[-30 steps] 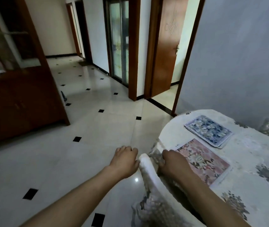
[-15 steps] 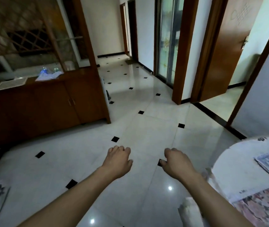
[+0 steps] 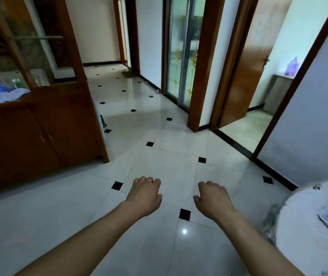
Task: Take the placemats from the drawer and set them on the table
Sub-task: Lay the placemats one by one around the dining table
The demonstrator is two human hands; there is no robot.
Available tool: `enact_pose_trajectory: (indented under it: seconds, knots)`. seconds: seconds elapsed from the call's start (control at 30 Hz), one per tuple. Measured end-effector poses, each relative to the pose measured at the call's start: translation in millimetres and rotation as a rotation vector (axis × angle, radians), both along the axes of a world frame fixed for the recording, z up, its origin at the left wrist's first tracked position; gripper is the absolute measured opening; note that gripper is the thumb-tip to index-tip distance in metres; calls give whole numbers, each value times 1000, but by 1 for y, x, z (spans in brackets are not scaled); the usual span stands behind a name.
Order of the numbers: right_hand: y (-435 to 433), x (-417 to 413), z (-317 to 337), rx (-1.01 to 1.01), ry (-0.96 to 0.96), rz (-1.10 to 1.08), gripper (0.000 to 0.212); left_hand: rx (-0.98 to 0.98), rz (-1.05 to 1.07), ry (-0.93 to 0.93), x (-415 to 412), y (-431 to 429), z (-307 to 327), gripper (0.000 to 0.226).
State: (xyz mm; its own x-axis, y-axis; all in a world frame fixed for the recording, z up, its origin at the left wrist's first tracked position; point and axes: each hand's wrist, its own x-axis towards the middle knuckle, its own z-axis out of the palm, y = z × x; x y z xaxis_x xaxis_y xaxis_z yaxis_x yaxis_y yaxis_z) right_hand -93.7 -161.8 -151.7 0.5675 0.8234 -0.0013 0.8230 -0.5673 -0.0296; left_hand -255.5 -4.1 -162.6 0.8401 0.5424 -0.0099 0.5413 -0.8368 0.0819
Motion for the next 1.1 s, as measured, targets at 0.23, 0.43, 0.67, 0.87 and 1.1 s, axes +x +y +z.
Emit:
enact_pose_trajectory:
  seconds: [0.23, 0.43, 0.67, 0.87, 1.1]
  knots:
    - [20, 50, -9, -51, 27, -186, 29, -34, -199, -23, 96, 44, -4, 31]
    - [33, 135, -23, -29, 45, -282, 28, -30, -293, -13, 201, 59, -7, 30]
    - [66, 253, -40, 7, 118, -299, 30, -4, -308, 77, 315, 88, -12, 32]
    - [64, 341, -44, 11, 149, -371, 32, -41, -370, 108, 420, 97, -16, 35]
    - [32, 442, -62, -33, 184, -641, 33, -53, -599, 173, 566, 88, -37, 36]
